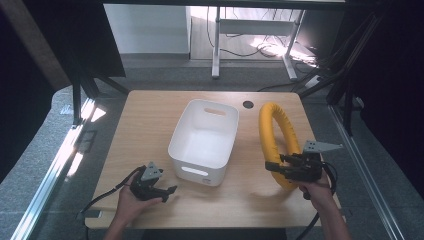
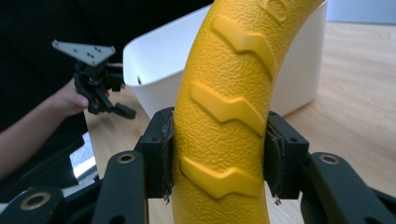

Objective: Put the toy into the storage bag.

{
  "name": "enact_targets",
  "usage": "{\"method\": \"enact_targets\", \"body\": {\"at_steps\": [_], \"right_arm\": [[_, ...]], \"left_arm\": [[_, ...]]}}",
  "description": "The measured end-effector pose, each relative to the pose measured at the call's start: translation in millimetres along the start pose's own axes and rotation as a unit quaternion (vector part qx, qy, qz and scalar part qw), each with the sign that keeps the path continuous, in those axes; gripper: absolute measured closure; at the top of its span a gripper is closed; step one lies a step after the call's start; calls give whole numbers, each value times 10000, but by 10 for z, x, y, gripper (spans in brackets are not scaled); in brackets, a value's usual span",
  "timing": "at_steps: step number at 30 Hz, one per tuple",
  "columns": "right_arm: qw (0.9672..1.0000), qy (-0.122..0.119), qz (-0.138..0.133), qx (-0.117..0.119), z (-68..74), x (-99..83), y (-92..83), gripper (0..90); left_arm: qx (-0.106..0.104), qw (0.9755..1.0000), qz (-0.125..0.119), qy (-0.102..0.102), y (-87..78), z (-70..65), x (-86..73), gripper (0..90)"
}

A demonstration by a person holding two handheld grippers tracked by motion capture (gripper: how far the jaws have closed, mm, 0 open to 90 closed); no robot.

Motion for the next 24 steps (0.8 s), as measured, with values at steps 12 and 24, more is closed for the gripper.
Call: {"method": "enact_targets", "body": {"at_steps": [12, 24], "right_arm": [[9992, -62, -379, 81, 70, 108, -32, 514], [9986, -233, -473, 32, 147, 185, 53, 513]], "left_arm": [[-2, 10000, 1, -13, 7, -3, 0, 202], [1, 10000, -4, -25, 5, -2, 2, 202]]}}
Point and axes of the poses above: each handheld gripper's, and its own axes: y roughly forward along the jaws, x roughly out of its top, z roughly to its left, the point moved 8 cm from there along y, roughly forward along the jaws
